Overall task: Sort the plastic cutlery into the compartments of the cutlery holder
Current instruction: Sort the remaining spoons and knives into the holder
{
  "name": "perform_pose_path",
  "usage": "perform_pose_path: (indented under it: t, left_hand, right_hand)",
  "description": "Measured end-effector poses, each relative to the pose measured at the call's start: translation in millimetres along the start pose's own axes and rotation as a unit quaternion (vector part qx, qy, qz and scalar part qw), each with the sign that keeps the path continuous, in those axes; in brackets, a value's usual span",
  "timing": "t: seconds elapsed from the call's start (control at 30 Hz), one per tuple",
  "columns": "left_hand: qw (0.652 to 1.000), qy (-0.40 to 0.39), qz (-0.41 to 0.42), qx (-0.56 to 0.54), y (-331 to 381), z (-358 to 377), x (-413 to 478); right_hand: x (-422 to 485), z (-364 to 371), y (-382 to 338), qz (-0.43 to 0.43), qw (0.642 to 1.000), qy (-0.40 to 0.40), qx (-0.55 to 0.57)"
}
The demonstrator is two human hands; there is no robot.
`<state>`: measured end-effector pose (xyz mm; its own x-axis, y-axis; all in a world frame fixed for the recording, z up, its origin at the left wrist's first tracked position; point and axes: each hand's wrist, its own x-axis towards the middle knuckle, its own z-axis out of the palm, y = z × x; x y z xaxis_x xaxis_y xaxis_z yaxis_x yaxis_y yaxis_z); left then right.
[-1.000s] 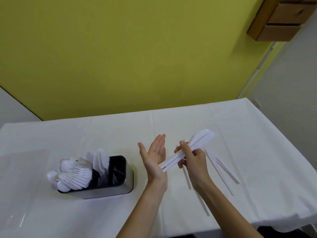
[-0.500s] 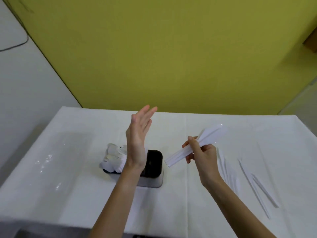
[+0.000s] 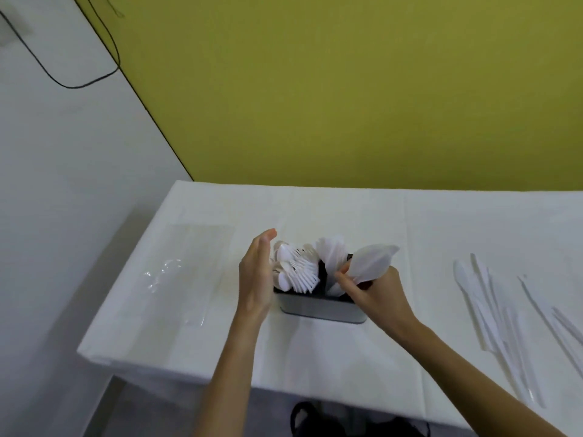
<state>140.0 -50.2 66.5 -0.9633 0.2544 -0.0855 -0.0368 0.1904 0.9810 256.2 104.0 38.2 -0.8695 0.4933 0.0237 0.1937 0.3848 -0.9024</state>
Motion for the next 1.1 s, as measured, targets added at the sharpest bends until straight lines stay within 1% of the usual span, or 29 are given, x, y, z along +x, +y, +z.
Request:
perform_pose_path:
  t: [0.1,0.2,0.23,0.37,0.47,0.5,0.57,0.63,0.7,0.73,0.77,0.87,1.0,1.1]
  left_hand:
    - [0.996,-0.003,-0.048,-0.070,-10,-1,-1]
    - [0.992,-0.010,-0.067,-0.104,-19,-2,-2]
    - [0.991,-0.016,-0.070,-0.111,-22,-3,-2]
    - [0.989,-0.045,-0.074,-0.118,-35,-6,1]
    - [0.987,-0.065,-0.071,-0.128,-40,-9,4]
    - [0.986,-0.072,-0.072,-0.134,-41,-10,5]
    - [0.984,-0.082,-0.072,-0.139,-42,-12,6]
    - [0.984,-0.084,-0.074,-0.142,-41,-14,7]
    - [0.983,-0.086,-0.075,-0.144,-40,-15,8]
    - [0.983,-0.088,-0.074,-0.144,-40,-16,8]
    - [0.983,-0.091,-0.073,-0.143,-40,-17,8]
    - [0.983,-0.102,-0.069,-0.139,-40,-19,9]
    - [0.984,-0.105,-0.065,-0.128,-41,-20,9]
    - [0.983,-0.104,-0.072,-0.133,-39,-18,8]
  right_hand:
    - [-4,10,-1,-0.011,0.999,-0.020,-0.032]
    - [-7,17,-2,-0.067,0.995,0.010,-0.076]
    - [-8,18,-3,-0.072,0.994,0.026,-0.084]
    - [-11,22,-10,-0.029,0.993,0.099,-0.063]
    - [-14,25,-12,0.018,0.991,0.131,-0.023]
    - [-14,25,-11,0.023,0.989,0.141,-0.029]
    - [-9,24,-8,-0.002,0.985,0.157,-0.074]
    - [0,24,-5,-0.085,0.978,0.152,-0.115]
    - [9,26,-4,-0.191,0.954,0.126,-0.196]
    - [13,27,-4,-0.226,0.938,0.118,-0.234]
    - [15,28,-5,-0.242,0.929,0.113,-0.256]
    - [17,32,-5,-0.236,0.926,0.110,-0.274]
    - [16,33,-6,-0.214,0.921,0.086,-0.313]
    - [11,32,-8,-0.188,0.928,0.059,-0.315]
